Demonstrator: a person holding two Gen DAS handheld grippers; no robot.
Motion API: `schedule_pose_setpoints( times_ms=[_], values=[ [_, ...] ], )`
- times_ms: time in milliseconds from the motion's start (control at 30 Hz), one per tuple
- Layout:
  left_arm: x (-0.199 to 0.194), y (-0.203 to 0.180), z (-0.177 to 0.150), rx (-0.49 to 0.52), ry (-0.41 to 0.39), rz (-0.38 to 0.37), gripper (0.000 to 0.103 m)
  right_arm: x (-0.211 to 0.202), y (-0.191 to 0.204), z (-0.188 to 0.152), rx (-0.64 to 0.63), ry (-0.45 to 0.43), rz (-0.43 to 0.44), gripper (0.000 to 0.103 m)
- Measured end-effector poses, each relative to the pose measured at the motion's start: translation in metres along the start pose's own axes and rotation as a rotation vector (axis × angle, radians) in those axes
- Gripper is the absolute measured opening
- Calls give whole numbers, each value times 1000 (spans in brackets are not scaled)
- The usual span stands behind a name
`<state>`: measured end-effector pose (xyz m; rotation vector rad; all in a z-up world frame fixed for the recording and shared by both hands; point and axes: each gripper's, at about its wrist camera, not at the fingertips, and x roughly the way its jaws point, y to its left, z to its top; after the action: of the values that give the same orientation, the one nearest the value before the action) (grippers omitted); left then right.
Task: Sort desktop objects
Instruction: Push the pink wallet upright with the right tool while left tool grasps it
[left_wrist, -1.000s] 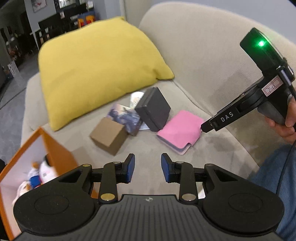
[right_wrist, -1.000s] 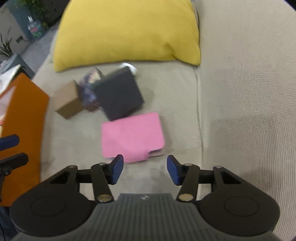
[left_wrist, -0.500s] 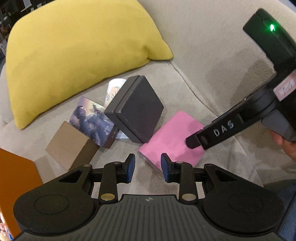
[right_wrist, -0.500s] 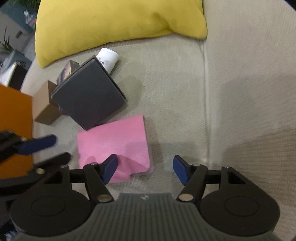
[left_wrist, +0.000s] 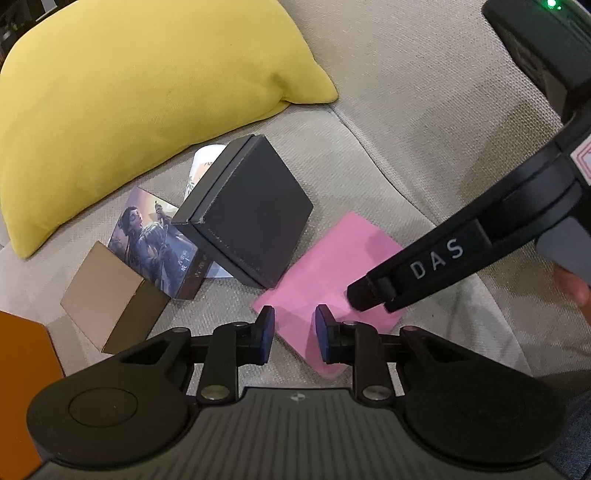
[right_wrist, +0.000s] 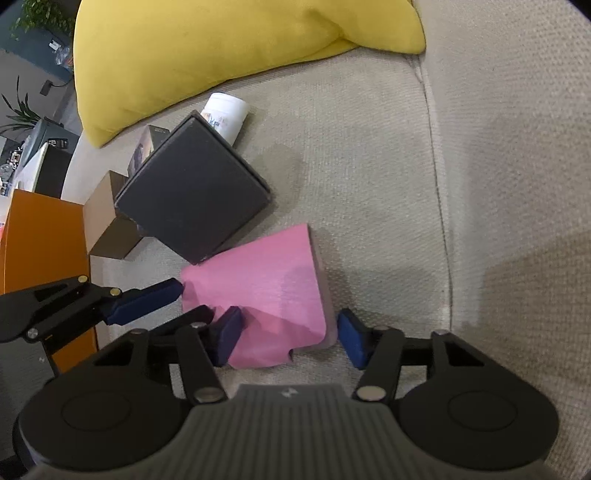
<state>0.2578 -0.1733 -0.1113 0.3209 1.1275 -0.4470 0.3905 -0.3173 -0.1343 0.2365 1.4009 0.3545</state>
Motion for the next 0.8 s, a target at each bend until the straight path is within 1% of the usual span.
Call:
schedule_pose_setpoints(
  times_ms=[67, 133, 233, 333, 367, 433, 567, 667, 800],
  values=[
    [-2, 3, 1, -12, 3, 3, 27, -5, 0, 0, 24, 4, 15, 43],
    [-5, 8, 0, -30, 3, 8, 27, -10, 2, -1, 35, 9, 46, 37],
    [-9, 14, -2, -64, 7, -3, 27, -18, 12, -4, 7, 8, 41, 35],
    [-15, 15, -4, -62, 2, 26, 27, -24, 18, -5, -10, -5, 60, 29],
    [-16, 16, -5, -61, 3, 30, 27, -26, 20, -5, -14, -5, 73, 25],
    [-20, 19, -6, -68, 2, 34, 27, -29, 23, -6, -17, -13, 90, 22],
    [-29, 25, -11, -75, 1, 46, 27, -40, 32, -8, -52, -48, 129, 20],
    [-35, 29, -14, -73, -1, 57, 27, -49, 37, -8, -68, -76, 191, 19],
    [-47, 45, -18, -113, 14, 16, 27, -49, 49, -12, -97, -83, 274, 18]
  ],
)
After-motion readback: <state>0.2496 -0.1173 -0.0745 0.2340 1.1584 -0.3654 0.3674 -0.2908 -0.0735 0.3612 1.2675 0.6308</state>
